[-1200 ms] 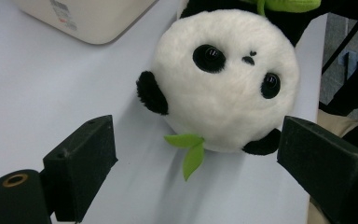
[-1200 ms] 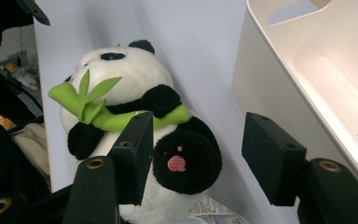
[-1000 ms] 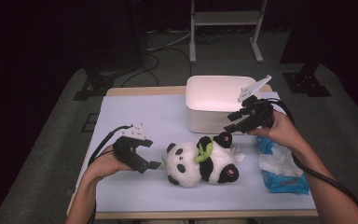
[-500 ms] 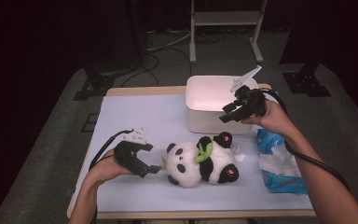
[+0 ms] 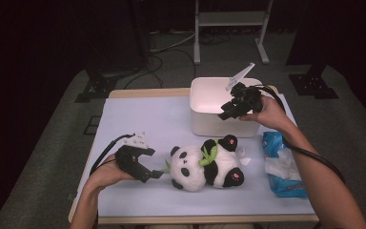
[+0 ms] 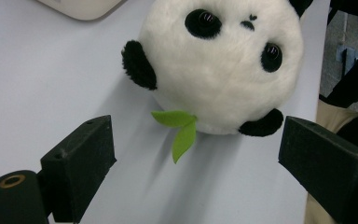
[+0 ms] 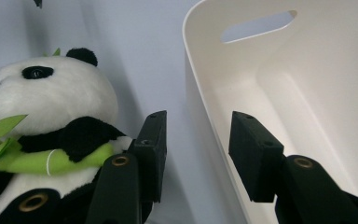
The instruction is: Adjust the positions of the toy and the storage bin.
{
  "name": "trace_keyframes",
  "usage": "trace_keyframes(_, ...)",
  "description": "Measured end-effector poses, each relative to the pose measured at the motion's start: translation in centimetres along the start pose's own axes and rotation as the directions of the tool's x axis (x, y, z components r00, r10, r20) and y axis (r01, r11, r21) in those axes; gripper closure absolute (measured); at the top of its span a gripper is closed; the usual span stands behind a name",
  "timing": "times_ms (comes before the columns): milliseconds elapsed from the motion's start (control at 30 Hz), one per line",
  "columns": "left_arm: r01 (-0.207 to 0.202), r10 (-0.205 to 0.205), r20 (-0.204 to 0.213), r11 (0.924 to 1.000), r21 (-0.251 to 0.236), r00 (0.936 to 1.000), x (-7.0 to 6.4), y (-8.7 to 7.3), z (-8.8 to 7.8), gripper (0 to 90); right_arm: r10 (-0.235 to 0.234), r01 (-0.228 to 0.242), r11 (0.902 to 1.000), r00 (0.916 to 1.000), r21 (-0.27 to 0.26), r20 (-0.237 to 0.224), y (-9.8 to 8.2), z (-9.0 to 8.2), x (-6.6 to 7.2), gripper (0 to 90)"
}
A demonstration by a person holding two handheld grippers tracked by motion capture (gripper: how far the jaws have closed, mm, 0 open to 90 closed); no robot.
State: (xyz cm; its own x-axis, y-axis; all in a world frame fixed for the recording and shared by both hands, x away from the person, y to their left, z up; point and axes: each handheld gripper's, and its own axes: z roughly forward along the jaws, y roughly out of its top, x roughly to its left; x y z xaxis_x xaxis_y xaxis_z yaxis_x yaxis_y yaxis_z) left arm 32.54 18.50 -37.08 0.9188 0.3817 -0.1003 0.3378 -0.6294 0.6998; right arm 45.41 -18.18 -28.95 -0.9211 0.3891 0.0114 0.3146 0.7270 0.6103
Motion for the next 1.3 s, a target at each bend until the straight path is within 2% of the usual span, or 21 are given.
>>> trace_keyframes(267, 0.002, -0.002, 0.001, 1.0000, -0.010, 1.0000, 0.0, -0.2, 0.0, 9.6, 0.015, -0.015, 0.9999, 0.9999, 0.007, -0.004, 0.2, 0.8, -0.4, 58.5)
trace_keyframes(433, 0.005, -0.005, 0.001, 0.9999, -0.016, 1.0000, 0.0, -0.2, 0.1, 9.6, 0.016, -0.016, 0.9994, 0.9999, 0.030, 0.001, 0.3, 1.4, -0.6, 60.3)
trace_keyframes(833, 0.019, -0.019, 0.014, 0.9997, -0.016, 0.9997, 0.2, -0.8, 0.4, 8.1, 0.012, -0.010, 0.9983, 0.9995, 0.058, -0.030, 0.8, 2.8, -1.2, 79.2)
trace_keyframes(1033, 0.021, -0.021, 0.018, 0.9996, -0.016, 0.9996, 0.2, -0.8, 0.5, 8.1, 0.008, -0.005, 0.9984, 0.9984, 0.057, -0.056, 0.8, 2.9, -1.5, 80.2)
trace_keyframes(1300, 0.022, -0.022, 0.022, 0.9996, -0.017, 0.9995, 0.1, -0.7, 0.8, 8.1, -0.003, 0.006, 0.9989, 0.9980, 0.047, -0.063, 0.6, 2.9, -1.4, 81.6)
